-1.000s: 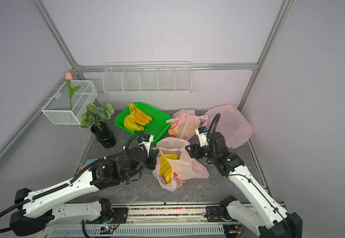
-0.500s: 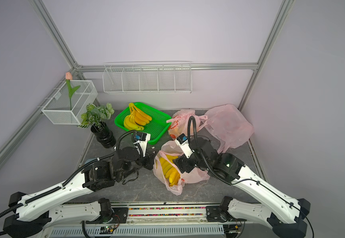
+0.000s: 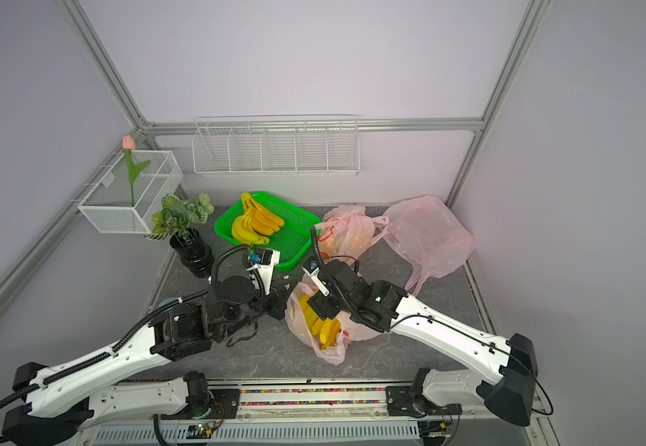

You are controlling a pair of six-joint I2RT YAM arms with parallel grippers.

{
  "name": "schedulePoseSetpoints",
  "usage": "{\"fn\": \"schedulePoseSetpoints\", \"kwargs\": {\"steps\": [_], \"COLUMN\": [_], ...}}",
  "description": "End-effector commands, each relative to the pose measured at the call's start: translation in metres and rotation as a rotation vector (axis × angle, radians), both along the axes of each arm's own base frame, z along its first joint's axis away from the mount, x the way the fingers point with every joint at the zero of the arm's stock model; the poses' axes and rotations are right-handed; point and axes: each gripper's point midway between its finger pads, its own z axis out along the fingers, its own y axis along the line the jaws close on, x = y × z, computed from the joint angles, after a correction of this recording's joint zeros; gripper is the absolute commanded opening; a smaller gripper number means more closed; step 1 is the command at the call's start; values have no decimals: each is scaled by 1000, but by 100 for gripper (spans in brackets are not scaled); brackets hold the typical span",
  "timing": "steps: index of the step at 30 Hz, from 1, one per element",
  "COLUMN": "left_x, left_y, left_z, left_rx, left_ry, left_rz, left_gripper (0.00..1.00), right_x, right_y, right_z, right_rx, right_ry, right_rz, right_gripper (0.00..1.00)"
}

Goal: Place the banana into a plastic bag & tie a knot
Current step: Adjust the plastic bag at the center of the board.

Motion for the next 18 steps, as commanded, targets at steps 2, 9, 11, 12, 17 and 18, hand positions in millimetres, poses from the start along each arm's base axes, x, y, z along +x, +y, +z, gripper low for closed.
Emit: {"fn": "schedulePoseSetpoints", "kwargs": {"steps": [2, 9, 11, 12, 17, 18], "left_x": [-1, -2, -3, -3, -3, -3], "left_y": [0, 2, 2, 1, 1, 1], "left_z": [11, 18, 20, 20, 20, 20], "left_rx": [-41, -70, -82, -87, -90, -91], "left_ry": [-27, -32, -33, -32, -28, -29], "left_rz": [-10, -12, -16, -19, -18, -16], "left_gripper": [0, 0, 0, 0, 0, 0], "right_x": [24, 43, 51, 55, 64, 63], "right_y": [7, 1, -2, -5, -11, -11], "right_z": [-6, -19, -19, -19, -10, -8], "right_rx": [-34, -69, -74, -74, -28, -17], "right_ry": [-112, -163, -195, -211, -244, -242], "right_rz": [-17, -52, -75, -90, -126, -125], "right_gripper": [82, 70, 65, 61, 32, 26]}}
